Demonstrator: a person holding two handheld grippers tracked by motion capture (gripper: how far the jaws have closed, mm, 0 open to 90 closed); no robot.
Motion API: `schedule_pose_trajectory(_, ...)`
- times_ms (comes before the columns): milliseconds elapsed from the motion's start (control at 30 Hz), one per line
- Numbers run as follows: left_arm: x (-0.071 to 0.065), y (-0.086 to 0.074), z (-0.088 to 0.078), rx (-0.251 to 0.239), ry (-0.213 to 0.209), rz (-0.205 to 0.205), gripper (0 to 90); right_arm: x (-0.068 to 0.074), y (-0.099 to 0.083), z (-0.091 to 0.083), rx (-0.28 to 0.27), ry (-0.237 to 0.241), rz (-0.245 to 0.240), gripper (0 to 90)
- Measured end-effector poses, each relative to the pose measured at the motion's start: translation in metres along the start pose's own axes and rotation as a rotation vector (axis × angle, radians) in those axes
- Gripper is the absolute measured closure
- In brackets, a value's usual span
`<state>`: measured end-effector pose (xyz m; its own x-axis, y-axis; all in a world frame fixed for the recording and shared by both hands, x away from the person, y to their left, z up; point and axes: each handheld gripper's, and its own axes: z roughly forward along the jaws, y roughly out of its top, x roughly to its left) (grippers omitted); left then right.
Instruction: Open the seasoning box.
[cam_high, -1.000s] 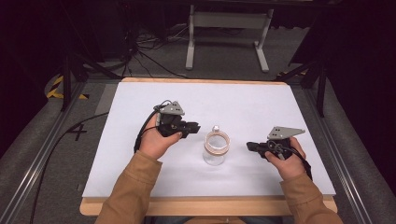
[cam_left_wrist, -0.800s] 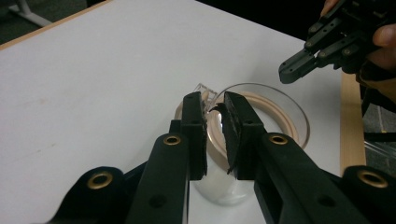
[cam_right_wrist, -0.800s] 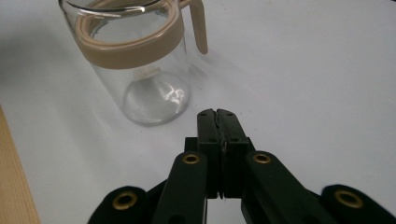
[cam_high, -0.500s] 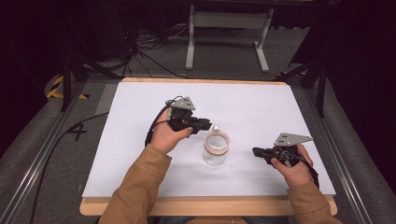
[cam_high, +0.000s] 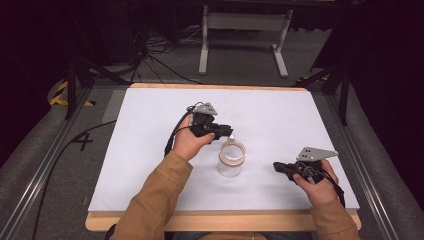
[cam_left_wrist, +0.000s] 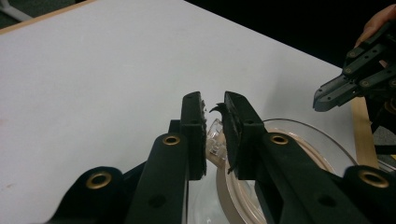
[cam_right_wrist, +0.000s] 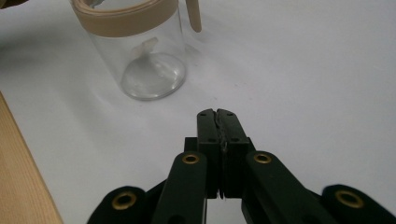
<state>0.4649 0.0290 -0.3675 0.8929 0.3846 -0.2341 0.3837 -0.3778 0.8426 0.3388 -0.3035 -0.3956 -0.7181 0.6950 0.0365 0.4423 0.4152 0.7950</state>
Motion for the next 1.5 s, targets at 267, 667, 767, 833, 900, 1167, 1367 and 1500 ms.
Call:
schedule_pose_trajectory(267, 0.002, -0.001, 0.005, 0.010, -0.012, -0.002, 86.5, 0.002, -0.001, 0.001, 0.005, 0.004, -0.004, 89.4)
schedule_pose_trajectory(667, 0.002, 0.000, 0.005, 0.008, -0.014, -0.002, 89.6, 0.020, 0.010, 0.014, -0.009, 0.060, -0.045, 89.5)
schedule_pose_trajectory(767, 0.003, -0.001, 0.006, 0.001, -0.018, -0.004, 89.6, 0.027, 0.017, 0.018, -0.039, 0.097, -0.053, 89.6)
schedule_pose_trajectory(833, 0.003, -0.001, 0.006, 0.003, -0.017, -0.002, 89.6, 0.031, 0.020, 0.021, -0.047, 0.112, -0.058, 89.7)
schedule_pose_trajectory(900, 0.003, -0.001, 0.007, 0.005, -0.013, -0.005, 89.6, 0.035, 0.023, 0.024, -0.054, 0.120, -0.065, 89.7)
schedule_pose_trajectory(1167, 0.003, -0.001, 0.007, 0.008, -0.012, -0.009, 89.6, 0.043, 0.035, 0.033, -0.102, 0.145, -0.060, 89.8)
schedule_pose_trajectory(1367, 0.004, -0.002, 0.007, 0.004, -0.016, -0.013, 89.6, 0.045, 0.037, 0.038, -0.122, 0.148, -0.050, 89.9)
schedule_pose_trajectory(1500, 0.004, -0.002, 0.007, 0.003, -0.015, -0.011, 89.6, 0.045, 0.038, 0.042, -0.138, 0.139, -0.039, 89.9)
